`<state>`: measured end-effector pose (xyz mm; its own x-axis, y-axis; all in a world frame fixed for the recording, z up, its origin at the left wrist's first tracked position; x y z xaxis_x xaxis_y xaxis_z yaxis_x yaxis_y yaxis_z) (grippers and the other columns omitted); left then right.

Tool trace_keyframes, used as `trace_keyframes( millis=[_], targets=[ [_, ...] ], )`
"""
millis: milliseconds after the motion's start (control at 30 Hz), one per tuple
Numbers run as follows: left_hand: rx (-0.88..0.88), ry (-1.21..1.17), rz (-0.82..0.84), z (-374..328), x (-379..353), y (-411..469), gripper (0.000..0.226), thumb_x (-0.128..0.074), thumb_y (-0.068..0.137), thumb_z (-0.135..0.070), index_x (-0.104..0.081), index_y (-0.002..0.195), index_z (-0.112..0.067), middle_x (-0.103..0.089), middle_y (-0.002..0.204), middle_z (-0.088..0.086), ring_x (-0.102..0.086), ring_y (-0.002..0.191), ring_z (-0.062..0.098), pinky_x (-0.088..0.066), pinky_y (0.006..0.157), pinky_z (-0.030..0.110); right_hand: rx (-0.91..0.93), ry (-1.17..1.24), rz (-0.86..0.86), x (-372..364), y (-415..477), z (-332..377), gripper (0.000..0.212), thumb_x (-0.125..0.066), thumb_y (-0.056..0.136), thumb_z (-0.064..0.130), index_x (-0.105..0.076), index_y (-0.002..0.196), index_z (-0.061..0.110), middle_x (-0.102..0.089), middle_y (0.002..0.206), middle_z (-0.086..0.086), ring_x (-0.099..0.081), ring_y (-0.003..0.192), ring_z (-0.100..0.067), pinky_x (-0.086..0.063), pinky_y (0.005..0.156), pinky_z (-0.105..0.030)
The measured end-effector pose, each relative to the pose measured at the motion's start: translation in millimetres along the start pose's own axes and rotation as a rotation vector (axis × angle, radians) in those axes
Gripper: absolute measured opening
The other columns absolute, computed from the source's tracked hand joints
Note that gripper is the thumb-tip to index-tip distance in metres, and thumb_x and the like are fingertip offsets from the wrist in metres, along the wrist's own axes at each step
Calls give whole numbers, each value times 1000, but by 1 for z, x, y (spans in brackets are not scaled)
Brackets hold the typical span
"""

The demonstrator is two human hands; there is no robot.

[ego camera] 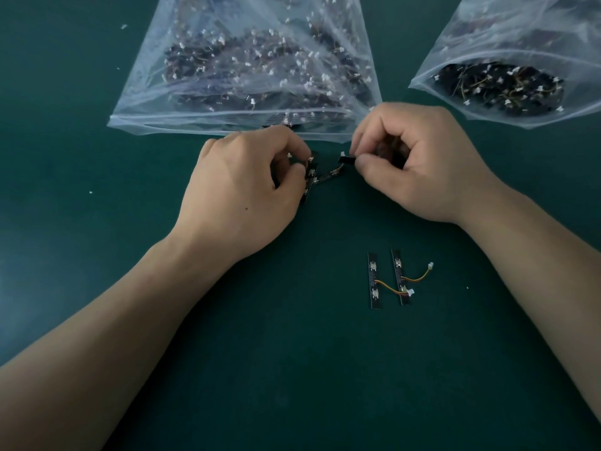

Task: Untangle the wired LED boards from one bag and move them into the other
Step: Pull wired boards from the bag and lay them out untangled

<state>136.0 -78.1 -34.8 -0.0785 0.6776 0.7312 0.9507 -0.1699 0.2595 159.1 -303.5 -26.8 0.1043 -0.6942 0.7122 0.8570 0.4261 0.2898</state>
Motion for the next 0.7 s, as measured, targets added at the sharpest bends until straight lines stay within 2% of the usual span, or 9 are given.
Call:
trace_keyframes(
  millis=[67,200,267,333,400,467,567,700],
  targets=[
    [-17,27,0,1,0,0,17,-66,92,-21,-73,104,-31,-62,84,-15,-54,71,0,-42,78,30,-11,18,-12,0,-2,-1,5,-67,86,16,-65,82,15,-71,84,-4,-59,66,-23,-48,60,-38],
    [-63,6,6,0,1,3,27,-61,94,-9,-74,111,-25,-57,106,-18,-54,76,1,-45,70,25,12,32,25,1,-4,0,11,-75,82,14,-65,78,16,-72,83,-1,-64,68,-20,-50,62,-28],
    [-94,-2,35,-1,1,3,31,-59,93,-7,-74,115,-24,-60,114,-18,-54,86,3,-47,79,26,13,26,60,2,-4,1,14,-81,81,13,-68,83,19,-73,84,5,-66,71,-16,-50,65,-21],
    [-124,36,66,-2,1,3,33,-60,91,-11,-73,118,-25,-63,119,-15,-54,99,9,-47,91,33,23,10,102,2,-3,3,18,-83,82,9,-76,93,21,-74,88,11,-68,76,-13,-50,70,-17],
    [-136,86,89,-3,1,3,33,-61,92,-14,-73,119,-26,-64,121,-14,-55,107,17,-45,100,39,62,0,136,1,-2,4,17,-83,83,7,-80,93,21,-73,90,10,-69,80,-12,-51,75,-20],
    [-130,110,98,-3,1,4,31,-62,94,-14,-73,119,-28,-64,120,-13,-55,111,19,-43,103,38,80,-2,144,0,-2,6,16,-84,82,7,-80,88,22,-68,90,8,-65,77,-13,-49,72,-23],
    [-124,107,102,-2,2,5,27,-65,95,-18,-73,118,-29,-62,116,-14,-54,110,18,-42,101,35,51,20,169,1,-4,8,16,-84,81,14,-80,86,28,-60,90,9,-59,72,-17,-45,67,-24],
    [-132,108,110,0,4,2,24,-63,92,-27,-74,113,-28,-62,106,-14,-57,104,18,-46,96,36,14,43,263,2,-7,10,18,-72,79,11,-78,79,28,-67,88,4,-58,69,-20,-44,63,-26]
  ],
)
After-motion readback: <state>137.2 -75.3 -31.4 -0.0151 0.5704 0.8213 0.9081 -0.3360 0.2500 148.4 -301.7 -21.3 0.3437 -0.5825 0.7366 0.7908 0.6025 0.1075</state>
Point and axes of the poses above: each hand's wrist, its own y-axis towards the middle knuckle, its own x-axis out of the back of the hand, z = x × y, the point moved 2 cm from there along y, towards the middle knuckle
